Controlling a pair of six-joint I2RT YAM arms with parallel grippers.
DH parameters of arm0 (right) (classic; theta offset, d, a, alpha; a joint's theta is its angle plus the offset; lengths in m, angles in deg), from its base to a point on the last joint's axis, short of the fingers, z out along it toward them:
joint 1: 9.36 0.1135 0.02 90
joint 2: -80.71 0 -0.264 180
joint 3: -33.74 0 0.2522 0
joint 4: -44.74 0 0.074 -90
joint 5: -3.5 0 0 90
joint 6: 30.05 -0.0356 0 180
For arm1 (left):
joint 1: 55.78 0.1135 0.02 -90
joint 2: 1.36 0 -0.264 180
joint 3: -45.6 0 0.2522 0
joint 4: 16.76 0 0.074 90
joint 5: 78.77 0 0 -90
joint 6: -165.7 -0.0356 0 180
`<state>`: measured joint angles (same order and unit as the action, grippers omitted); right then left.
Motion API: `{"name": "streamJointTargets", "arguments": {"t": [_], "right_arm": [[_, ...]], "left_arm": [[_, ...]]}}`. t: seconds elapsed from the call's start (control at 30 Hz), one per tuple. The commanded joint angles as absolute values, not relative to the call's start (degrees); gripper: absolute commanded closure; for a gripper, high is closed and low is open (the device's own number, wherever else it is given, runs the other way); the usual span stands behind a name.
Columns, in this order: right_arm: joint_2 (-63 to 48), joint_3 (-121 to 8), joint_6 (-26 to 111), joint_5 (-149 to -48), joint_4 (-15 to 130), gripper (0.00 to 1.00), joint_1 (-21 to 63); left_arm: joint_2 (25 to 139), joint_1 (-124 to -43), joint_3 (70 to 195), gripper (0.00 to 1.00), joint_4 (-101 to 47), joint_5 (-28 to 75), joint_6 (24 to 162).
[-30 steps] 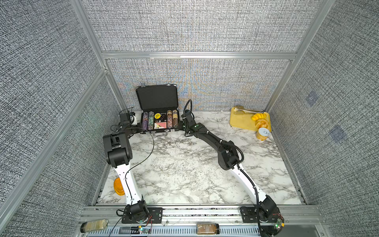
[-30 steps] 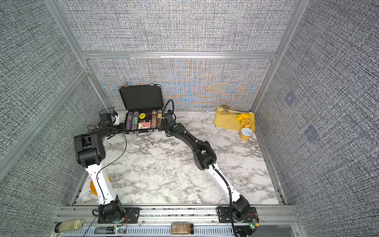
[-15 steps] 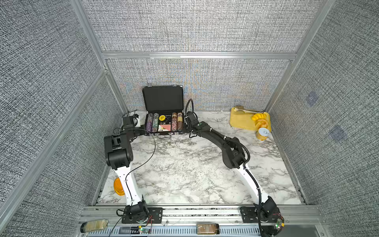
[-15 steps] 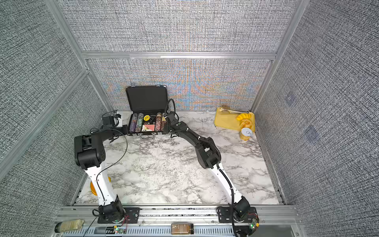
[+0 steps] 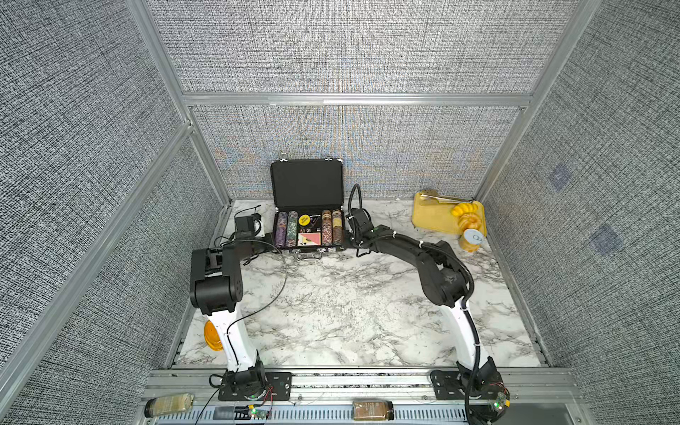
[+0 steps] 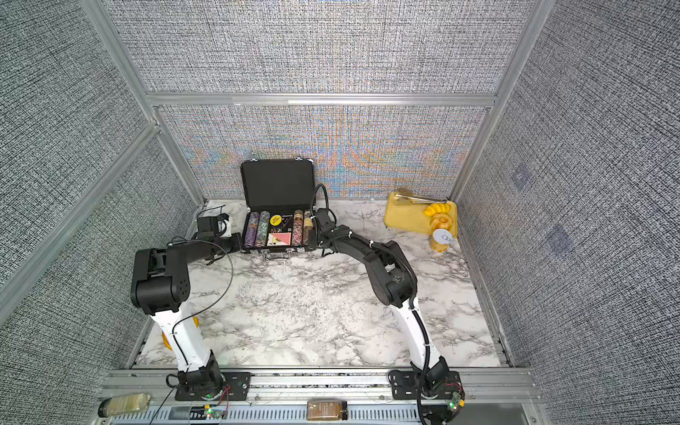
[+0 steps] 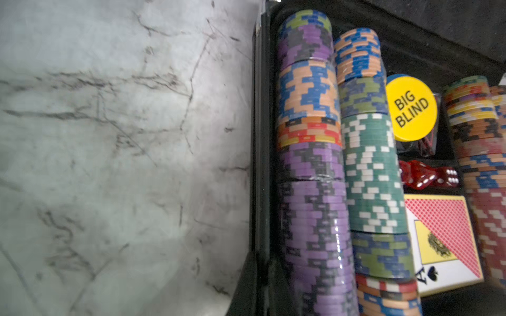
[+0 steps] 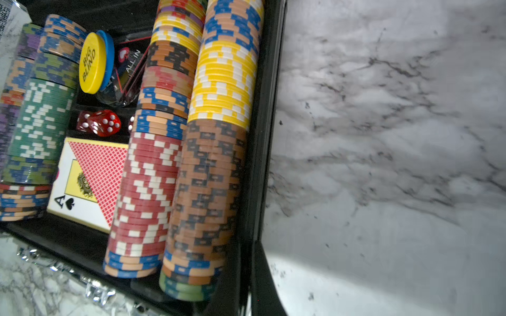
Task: Close the poker set cases
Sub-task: Move the poker set case to the center of the board.
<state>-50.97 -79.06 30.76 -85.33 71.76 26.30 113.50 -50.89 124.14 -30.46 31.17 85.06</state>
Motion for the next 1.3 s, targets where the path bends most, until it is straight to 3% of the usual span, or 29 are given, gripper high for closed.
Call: {"name": "streamJointTargets", "arguments": {"t": [0.0,0.4,0.83,1.27], "right_arm": [[-49.49,-71.55,34.26,-91.98,88.99,1.0,26.5],[-37.25,-49.1,34.62,-95.32,84.37,1.0,25.35],[-25.52,-33.63,33.27,-96.94,84.51,1.0,25.58],[-13.44,-17.1,25.92,-99.74,86.36,1.0,31.75]], "left_arm": [[114.18,-53.81,118.7,1.0,-62.67,39.01,89.19],[105.49,-62.36,106.31,1.0,-61.59,37.91,97.81],[94.18,-71.94,93.56,1.0,-59.95,38.31,109.83],[83.48,-81.23,83.88,1.0,-60.84,37.46,121.05]]}}
